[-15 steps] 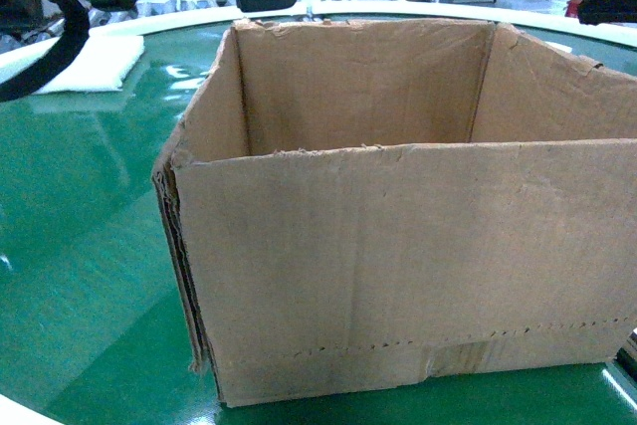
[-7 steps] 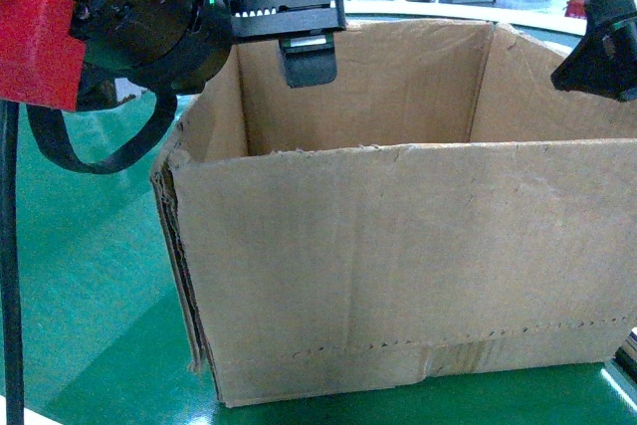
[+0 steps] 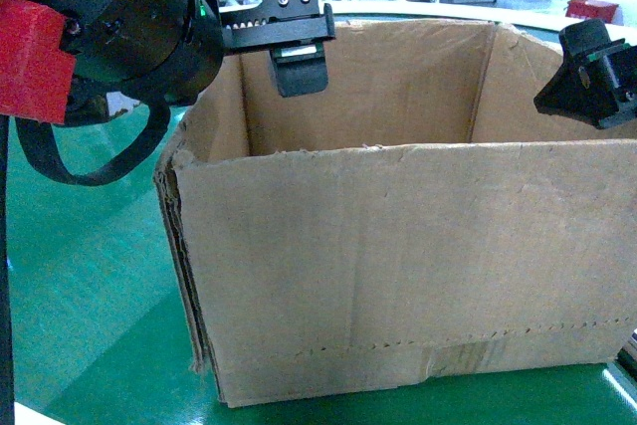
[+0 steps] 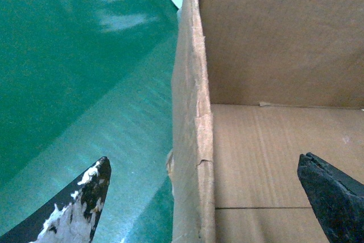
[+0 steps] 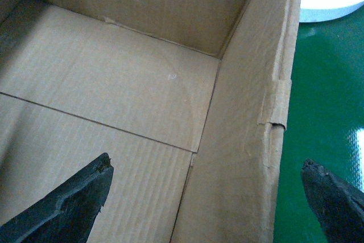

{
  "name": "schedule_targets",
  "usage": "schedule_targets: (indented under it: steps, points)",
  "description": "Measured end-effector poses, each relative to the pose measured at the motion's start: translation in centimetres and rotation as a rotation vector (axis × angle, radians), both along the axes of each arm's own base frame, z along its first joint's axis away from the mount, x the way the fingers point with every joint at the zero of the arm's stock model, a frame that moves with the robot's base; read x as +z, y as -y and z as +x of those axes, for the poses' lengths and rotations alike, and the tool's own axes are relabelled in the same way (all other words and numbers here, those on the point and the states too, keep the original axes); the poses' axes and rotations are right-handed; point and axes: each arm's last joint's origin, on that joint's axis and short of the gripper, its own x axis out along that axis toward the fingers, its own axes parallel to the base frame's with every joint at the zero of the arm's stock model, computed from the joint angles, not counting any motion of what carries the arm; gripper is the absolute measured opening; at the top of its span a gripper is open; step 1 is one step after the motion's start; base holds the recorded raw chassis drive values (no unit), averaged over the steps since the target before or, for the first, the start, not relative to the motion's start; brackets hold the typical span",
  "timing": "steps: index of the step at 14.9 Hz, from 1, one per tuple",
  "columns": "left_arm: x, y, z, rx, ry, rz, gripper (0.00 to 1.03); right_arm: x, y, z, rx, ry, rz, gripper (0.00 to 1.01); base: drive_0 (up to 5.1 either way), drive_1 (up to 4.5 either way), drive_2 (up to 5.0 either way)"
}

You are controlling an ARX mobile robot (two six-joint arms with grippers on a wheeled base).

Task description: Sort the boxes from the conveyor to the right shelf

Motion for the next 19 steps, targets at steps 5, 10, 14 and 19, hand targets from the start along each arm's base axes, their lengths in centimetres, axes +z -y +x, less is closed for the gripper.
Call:
schedule_targets:
  steps: [5,10,14,19]
  points:
    - [-0.7,1.2,0.3,0.025,-0.092,-0.043,0.98,-0.5,1.0,0.0,-0.018,0.002,-0.017,0.98,0.0,0.00,0.0]
    - [-0.7,1.3,0.1,0.073,-0.092,-0.055,0.98,-1.2,0.9,-0.5,0.015,-0.028,-0.023,0.98,0.0,0.00,0.0]
    - [-0.6,1.3,0.1,0.076,-0.089,-0.055,0.98,-1.2,0.9,-0.5,0.020,-0.027,-0.028,0.98,0.0,0.00,0.0]
    - [-0.6,1.3,0.1,0.076,-0.089,-0.055,0.98,-1.2,0.9,-0.5,0.021,-0.026,-0.030,0.98,0.0,0.00,0.0]
